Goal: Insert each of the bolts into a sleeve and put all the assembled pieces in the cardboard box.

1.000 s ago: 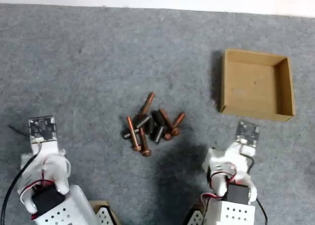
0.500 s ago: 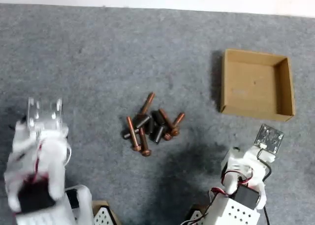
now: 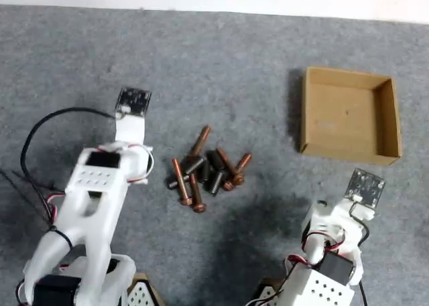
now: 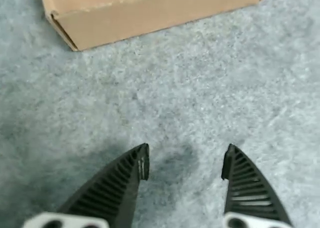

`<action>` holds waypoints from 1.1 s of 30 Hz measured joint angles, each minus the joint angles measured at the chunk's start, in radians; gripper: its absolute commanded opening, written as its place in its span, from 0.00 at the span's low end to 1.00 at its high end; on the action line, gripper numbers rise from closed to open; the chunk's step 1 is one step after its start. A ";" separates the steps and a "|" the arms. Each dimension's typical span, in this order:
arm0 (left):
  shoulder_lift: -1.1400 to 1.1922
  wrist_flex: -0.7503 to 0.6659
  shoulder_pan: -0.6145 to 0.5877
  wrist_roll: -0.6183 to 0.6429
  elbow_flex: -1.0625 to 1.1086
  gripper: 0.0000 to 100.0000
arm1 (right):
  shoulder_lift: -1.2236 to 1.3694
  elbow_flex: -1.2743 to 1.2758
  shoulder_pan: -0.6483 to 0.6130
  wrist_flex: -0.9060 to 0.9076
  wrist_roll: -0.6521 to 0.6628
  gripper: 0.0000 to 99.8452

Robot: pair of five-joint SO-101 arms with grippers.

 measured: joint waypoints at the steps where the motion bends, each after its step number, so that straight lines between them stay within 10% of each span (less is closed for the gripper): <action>1: 0.005 -0.040 0.000 0.003 0.029 0.01 | 0.000 0.000 -0.002 0.000 0.020 0.22; 13: 0.006 -0.109 -0.052 0.003 0.051 0.01 | 0.322 -0.265 -0.486 0.014 0.051 0.22; 33: 0.011 -0.163 -0.091 0.052 0.051 0.01 | 1.780 -1.229 -1.129 -0.078 -0.500 0.22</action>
